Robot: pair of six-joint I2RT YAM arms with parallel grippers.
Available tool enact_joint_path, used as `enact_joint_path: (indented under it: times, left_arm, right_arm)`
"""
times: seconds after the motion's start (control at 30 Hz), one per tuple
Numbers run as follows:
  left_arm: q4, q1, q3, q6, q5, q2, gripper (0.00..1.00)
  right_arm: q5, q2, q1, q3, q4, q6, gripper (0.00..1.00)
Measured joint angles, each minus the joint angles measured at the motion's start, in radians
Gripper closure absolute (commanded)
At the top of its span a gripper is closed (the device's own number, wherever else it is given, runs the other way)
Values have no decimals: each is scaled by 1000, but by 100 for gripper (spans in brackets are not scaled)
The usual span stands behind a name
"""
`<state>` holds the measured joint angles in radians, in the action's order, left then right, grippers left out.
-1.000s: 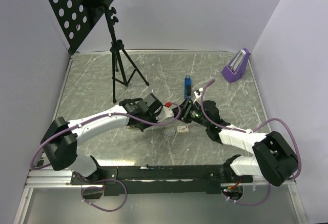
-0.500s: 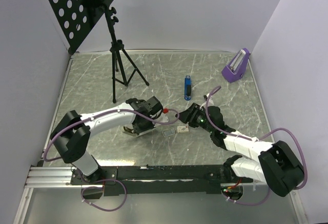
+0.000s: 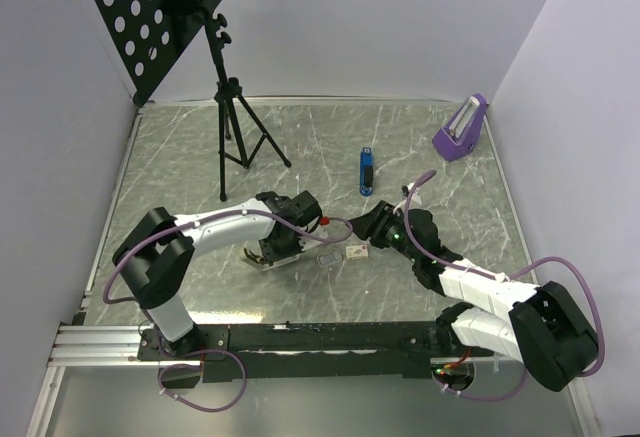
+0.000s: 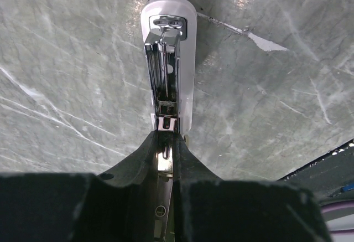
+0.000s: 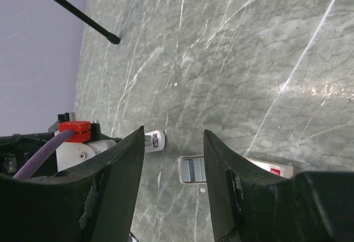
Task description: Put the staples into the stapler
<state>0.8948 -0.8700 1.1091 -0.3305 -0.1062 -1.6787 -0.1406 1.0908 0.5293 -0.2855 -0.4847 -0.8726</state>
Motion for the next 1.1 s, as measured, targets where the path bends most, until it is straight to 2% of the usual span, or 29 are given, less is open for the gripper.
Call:
enact_joint_path:
  times: [0.17, 0.4, 0.6, 0.7, 0.73, 0.9, 1.1]
  left_arm:
    - [13, 0, 16, 3, -1, -16, 68]
    - [8, -2, 19, 4, -7, -12, 30]
    - [2, -4, 26, 10, -23, 38, 9]
    - [-19, -4, 30, 19, -31, 92, 3]
    - [-55, -5, 30, 32, -34, 171, 1]
    - [-162, -5, -7, 80, -66, 327, 1]
    - [-382, -3, -180, 204, -191, 660, 1]
  right_arm:
    - [2, -1, 0, 0, 0, 3, 46]
    - [2, -4, 0, 0, 0, 8, 46]
    - [2, -16, 0, 0, 2, 34, 45]
    - [1, -32, 0, 0, 16, 64, 42]
    - [-3, -48, 0, 0, 34, 106, 39]
    - [-33, -77, 0, -13, 61, 200, 34]
    - [-157, -58, 18, -124, 118, 419, 27]
